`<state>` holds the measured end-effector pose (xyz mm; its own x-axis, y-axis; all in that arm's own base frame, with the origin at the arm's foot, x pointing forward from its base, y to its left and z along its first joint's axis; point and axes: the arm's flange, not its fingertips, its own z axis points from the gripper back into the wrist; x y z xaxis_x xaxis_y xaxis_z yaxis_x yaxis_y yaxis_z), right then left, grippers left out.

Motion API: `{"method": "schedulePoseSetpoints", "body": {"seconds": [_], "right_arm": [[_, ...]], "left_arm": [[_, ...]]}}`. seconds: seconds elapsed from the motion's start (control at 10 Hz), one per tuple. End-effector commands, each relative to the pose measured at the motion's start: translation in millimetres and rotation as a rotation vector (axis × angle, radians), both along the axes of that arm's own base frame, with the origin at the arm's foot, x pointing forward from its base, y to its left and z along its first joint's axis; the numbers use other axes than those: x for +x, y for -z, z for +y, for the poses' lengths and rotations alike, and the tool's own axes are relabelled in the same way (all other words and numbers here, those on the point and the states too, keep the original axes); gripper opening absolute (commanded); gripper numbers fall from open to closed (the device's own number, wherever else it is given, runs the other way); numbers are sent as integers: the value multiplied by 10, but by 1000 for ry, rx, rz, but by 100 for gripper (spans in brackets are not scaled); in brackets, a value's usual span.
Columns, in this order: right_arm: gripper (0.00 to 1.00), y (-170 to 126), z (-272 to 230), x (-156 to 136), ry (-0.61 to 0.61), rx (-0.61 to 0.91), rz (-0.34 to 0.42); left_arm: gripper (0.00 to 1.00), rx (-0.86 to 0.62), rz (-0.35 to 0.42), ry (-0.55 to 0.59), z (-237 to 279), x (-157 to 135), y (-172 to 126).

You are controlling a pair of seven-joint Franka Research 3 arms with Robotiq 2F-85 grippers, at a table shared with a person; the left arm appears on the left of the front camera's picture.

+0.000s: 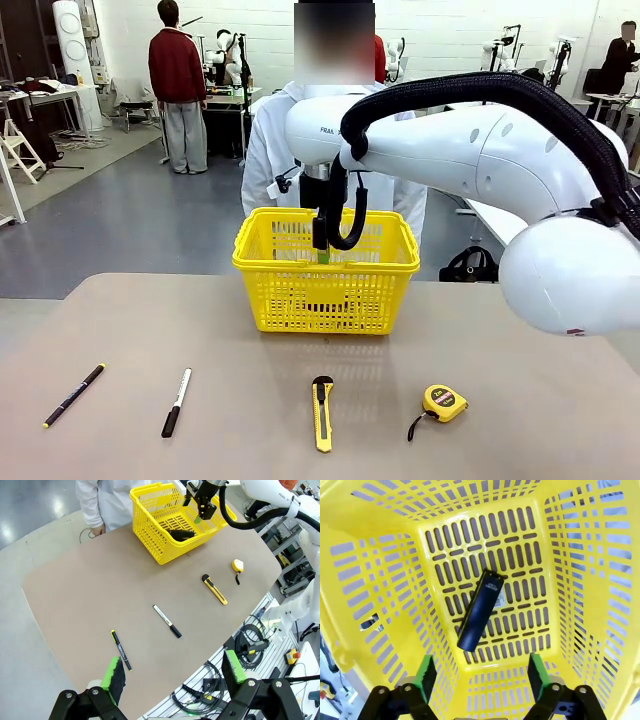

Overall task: Place the items the person wants into the basket.
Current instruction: Pick up the item the person points to and place it in the Market Basket.

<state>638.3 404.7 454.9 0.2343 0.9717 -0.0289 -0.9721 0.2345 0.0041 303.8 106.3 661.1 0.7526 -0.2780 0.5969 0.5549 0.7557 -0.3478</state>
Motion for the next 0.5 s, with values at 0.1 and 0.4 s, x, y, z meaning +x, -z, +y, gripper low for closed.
{"method": "schedulePoseSetpoints", "body": {"seconds": [0.1,0.4], "right_arm": [[100,-268,35,31,35,-42,-36],[100,-1051,-658,-844,302,-80,-135]], "left_arm": [[100,-6,-7,14,20,-3,-12],[100,-6,-7,14,20,-3,-12]]}}
